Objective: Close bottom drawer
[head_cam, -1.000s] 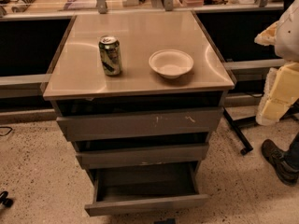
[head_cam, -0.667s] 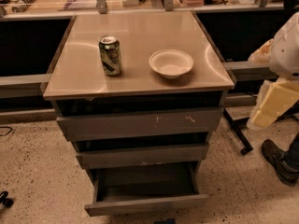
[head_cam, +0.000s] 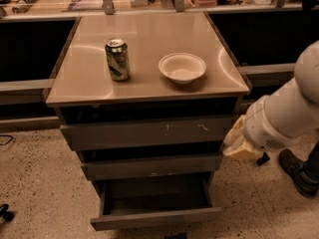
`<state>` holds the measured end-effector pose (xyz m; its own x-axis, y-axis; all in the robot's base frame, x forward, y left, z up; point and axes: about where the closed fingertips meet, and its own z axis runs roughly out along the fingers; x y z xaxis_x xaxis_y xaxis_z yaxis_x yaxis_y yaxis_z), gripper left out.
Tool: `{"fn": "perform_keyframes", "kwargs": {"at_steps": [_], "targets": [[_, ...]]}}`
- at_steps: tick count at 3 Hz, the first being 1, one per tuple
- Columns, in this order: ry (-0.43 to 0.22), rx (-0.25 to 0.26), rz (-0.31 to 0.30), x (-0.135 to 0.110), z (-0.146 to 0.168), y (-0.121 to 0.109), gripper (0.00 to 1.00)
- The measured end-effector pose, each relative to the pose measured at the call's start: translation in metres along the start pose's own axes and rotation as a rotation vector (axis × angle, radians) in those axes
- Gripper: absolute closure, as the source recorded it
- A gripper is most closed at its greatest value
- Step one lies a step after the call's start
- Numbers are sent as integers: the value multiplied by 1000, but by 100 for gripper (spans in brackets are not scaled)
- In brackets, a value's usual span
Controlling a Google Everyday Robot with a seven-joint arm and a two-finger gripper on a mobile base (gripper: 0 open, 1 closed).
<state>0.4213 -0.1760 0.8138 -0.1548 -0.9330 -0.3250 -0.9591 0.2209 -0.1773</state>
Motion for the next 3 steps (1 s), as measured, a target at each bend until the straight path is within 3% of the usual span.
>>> {"fn": "perform_keyframes", "kwargs": {"at_steps": [1, 2, 3], "targets": [[17, -110, -28, 10, 87, 35, 88], [25, -131, -26, 16, 98, 44, 100], [25, -130, -26, 16, 97, 44, 100]]}}
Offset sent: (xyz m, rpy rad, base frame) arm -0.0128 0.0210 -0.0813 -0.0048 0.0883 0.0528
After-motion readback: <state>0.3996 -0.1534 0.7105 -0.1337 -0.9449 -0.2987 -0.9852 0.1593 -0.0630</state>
